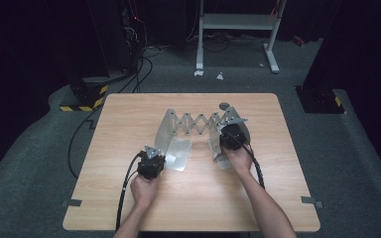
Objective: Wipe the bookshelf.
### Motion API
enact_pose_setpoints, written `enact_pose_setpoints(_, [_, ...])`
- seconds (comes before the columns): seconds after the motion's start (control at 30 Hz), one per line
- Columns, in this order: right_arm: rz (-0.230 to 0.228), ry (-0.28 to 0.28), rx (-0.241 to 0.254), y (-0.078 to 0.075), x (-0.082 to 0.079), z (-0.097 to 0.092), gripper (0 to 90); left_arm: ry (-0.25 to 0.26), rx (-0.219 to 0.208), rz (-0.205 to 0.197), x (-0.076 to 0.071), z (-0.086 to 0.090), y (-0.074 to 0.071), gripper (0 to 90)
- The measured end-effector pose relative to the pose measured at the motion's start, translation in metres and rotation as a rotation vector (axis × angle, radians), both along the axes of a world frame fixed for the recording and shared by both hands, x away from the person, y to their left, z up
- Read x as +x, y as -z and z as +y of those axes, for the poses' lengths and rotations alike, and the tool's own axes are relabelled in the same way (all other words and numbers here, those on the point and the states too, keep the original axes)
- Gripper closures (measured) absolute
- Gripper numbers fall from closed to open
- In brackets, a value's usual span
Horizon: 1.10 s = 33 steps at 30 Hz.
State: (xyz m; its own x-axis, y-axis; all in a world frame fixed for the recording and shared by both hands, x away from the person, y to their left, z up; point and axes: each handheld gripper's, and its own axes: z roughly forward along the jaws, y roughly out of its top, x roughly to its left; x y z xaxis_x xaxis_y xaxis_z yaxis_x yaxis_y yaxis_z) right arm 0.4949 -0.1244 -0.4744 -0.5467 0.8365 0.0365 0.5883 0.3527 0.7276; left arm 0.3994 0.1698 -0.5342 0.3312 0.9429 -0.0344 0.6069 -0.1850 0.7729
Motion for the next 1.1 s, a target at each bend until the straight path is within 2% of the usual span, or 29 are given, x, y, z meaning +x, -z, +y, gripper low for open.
enact_pose_setpoints(0.07, [-0.029, -0.011, 0.027, -0.01, -0.003, -0.002, 86.6, 0.0, 0.0, 0.0, 0.0, 0.0, 0.0, 86.2])
enact_pose_setpoints(0.33, [-0.097, -0.046, 0.066, -0.037, -0.012, -0.005, 86.6, 0.0, 0.004, -0.002, 0.0, 0.0, 0.0, 86.2])
enact_pose_setpoints(0.63, [-0.157, -0.072, 0.077, -0.061, -0.02, -0.007, 86.7, 0.0, 0.006, -0.002, 0.0, 0.0, 0.0, 86.1])
enact_pose_setpoints(0.9, [-0.176, -0.086, 0.081, -0.072, -0.022, -0.007, 86.7, 0.0, 0.007, -0.002, 0.0, 0.0, 0.0, 86.1])
enact_pose_setpoints(1.1, [-0.151, -0.085, 0.07, -0.065, -0.016, -0.005, 86.7, 0.0, 0.006, -0.001, 0.0, 0.0, 0.0, 86.1])
